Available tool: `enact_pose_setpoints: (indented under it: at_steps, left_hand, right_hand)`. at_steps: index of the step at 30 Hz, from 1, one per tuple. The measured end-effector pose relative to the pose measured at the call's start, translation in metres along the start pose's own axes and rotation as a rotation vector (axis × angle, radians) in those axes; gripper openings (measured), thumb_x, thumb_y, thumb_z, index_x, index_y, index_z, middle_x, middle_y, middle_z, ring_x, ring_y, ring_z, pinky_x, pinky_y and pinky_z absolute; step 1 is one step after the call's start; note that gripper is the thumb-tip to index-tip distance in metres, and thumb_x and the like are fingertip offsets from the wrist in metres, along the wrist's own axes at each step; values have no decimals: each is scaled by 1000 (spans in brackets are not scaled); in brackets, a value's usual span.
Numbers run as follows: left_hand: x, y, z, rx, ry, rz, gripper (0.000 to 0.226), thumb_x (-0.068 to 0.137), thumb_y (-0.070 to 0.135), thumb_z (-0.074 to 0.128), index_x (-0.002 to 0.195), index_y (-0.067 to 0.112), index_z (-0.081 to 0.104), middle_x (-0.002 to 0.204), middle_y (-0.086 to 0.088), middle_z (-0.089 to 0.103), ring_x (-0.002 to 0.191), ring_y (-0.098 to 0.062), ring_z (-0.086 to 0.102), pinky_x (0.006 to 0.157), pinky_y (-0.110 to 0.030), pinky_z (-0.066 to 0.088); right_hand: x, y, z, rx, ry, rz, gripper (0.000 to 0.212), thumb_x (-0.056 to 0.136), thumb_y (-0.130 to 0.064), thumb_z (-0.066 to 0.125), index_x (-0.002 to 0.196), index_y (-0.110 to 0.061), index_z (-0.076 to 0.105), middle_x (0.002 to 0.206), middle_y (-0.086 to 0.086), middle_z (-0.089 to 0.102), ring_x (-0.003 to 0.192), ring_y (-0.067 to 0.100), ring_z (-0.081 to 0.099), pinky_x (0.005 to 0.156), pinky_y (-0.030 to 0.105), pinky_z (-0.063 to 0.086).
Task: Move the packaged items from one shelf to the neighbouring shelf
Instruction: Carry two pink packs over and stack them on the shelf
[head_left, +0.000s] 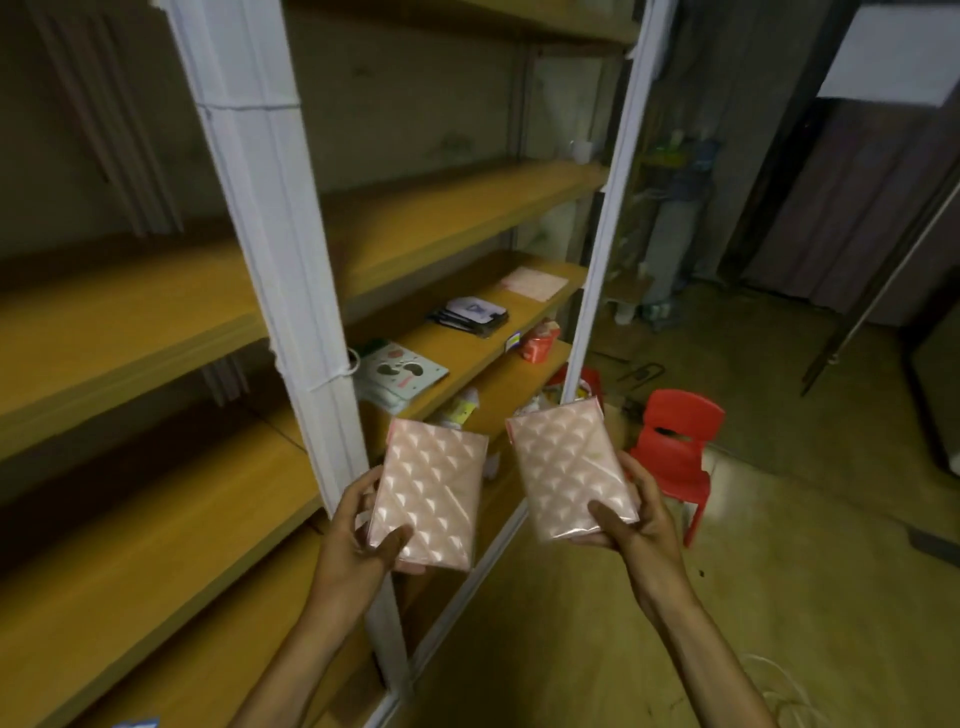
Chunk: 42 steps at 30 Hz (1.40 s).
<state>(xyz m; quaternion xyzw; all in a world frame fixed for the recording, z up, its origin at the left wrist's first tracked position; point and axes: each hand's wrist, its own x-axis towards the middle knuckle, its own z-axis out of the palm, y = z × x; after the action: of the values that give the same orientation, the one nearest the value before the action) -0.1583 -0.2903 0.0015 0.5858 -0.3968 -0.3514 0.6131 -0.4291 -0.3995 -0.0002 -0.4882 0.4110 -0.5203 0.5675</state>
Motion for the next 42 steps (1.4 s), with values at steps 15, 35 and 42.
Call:
enact_pose_setpoints:
  at_steps: [15,35,42]
  left_hand:
    - [147,-6,185,82,37,-18,65,77,3,75,128,35,49,121,2,62,102,-14,63,69,-28,56]
    - [428,-33,306,54,187,35,58,81,-3,69,129,24,49,117,11,58,95,-5,61,57,-17,54]
    - [494,-36,306,56,303,19,57,82,3,70,128,29,48,116,19,57,105,-3,57,69,-24,56]
  right_hand:
    - [182,-12,-141,-15,-8,41,64,80,-2,69,127,-43,54,126,-3,62,111,24,63,74,44,60]
    - [523,1,-141,-68,-122,25,60,82,-1,68,125,-40,53,128,-3,59,113,20,60,72,34,60]
    - [634,17,-113,-215,-316,45,59,80,-31,75,131,-44,49,132,-11,55,115,12,57,83,33,58]
